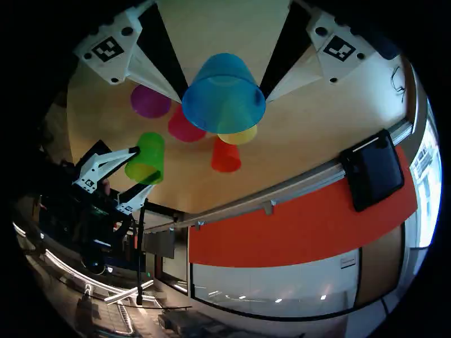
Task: Pour water
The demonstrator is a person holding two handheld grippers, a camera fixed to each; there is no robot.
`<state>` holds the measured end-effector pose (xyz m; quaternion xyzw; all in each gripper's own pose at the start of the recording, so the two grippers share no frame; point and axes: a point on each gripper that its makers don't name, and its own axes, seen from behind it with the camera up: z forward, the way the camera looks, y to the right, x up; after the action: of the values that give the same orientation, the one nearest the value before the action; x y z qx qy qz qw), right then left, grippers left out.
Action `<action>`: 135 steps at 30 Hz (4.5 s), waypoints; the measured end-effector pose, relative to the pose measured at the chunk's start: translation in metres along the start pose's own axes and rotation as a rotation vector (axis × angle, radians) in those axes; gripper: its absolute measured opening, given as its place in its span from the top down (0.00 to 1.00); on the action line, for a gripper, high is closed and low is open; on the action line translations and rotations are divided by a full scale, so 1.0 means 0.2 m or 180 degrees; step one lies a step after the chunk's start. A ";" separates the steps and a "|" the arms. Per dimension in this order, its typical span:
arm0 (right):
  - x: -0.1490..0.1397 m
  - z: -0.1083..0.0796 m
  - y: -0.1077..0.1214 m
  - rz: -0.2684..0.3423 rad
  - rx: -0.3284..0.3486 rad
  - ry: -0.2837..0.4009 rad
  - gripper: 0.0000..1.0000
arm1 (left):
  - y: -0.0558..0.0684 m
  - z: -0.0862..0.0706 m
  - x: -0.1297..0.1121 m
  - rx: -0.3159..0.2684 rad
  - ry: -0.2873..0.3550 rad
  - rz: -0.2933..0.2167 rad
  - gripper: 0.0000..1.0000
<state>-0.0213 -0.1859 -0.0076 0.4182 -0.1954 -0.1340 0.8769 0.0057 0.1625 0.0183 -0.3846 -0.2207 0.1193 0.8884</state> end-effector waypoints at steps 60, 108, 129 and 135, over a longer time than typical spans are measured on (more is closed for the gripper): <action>-0.45 0.13 -0.04 0.0057 -0.0006 -0.0549 0.07 | 0.12 0.13 -0.53 -0.0246 -0.0689 0.0032 0.13; -0.37 -0.36 0.23 0.0528 -0.0990 0.0022 0.00 | -0.11 -0.30 -0.52 0.0572 -0.0229 -0.0499 0.06; -0.02 -0.64 0.56 0.0380 -0.2353 0.1010 0.00 | -0.37 -0.53 -0.21 0.1617 0.0753 -0.0610 0.06; 0.06 -0.70 0.56 0.0379 -0.2607 0.1263 0.00 | -0.40 -0.62 -0.08 0.1907 0.1125 -0.0548 0.06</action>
<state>0.0609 -0.0258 0.0034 0.0426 0.0216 -0.0668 0.9966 0.0545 0.0245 -0.0024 -0.1018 -0.0505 0.0352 0.9929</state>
